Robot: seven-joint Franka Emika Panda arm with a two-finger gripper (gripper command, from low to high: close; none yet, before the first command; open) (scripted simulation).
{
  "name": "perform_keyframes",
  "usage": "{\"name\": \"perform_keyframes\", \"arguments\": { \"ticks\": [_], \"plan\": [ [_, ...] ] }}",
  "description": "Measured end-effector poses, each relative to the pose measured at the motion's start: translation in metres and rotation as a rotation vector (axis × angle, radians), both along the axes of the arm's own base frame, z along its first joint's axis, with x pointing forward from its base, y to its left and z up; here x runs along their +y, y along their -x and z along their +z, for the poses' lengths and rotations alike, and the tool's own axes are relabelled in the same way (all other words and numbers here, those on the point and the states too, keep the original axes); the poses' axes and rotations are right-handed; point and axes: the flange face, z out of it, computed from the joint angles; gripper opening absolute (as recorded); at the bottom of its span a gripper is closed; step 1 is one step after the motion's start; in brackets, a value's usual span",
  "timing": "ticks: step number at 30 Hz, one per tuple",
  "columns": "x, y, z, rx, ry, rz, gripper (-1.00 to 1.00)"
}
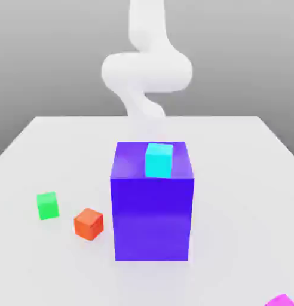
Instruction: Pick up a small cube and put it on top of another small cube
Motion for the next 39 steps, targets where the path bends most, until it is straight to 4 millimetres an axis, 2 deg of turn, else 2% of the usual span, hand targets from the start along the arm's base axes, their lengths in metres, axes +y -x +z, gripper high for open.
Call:
{"name": "perform_keyframes", "arguments": {
  "ticks": [4,9,13,17,20,25,32,36,37,39],
  "plan": [
    [0.024,-0.049,-0.044,0.094,0.030,0.046,0.00],
    [0.057,-0.099,-0.106,0.206,0.065,0.107,0.00],
    [0.086,-0.131,-0.163,0.295,0.090,0.160,0.00],
    [0.118,-0.153,-0.225,0.383,0.115,0.221,0.00],
    [0.144,-0.164,-0.274,0.449,0.132,0.270,0.00],
    [0.177,-0.172,-0.359,0.559,0.153,0.335,0.00],
    [0.224,-0.157,-0.483,0.709,0.177,0.436,0.00],
    [0.229,-0.154,-0.548,0.726,0.179,0.448,0.00],
    [0.229,-0.154,-0.557,0.727,0.179,0.448,-1.00],
    [0.229,-0.154,-0.557,0.727,0.179,0.448,-1.00]
  ]
}}
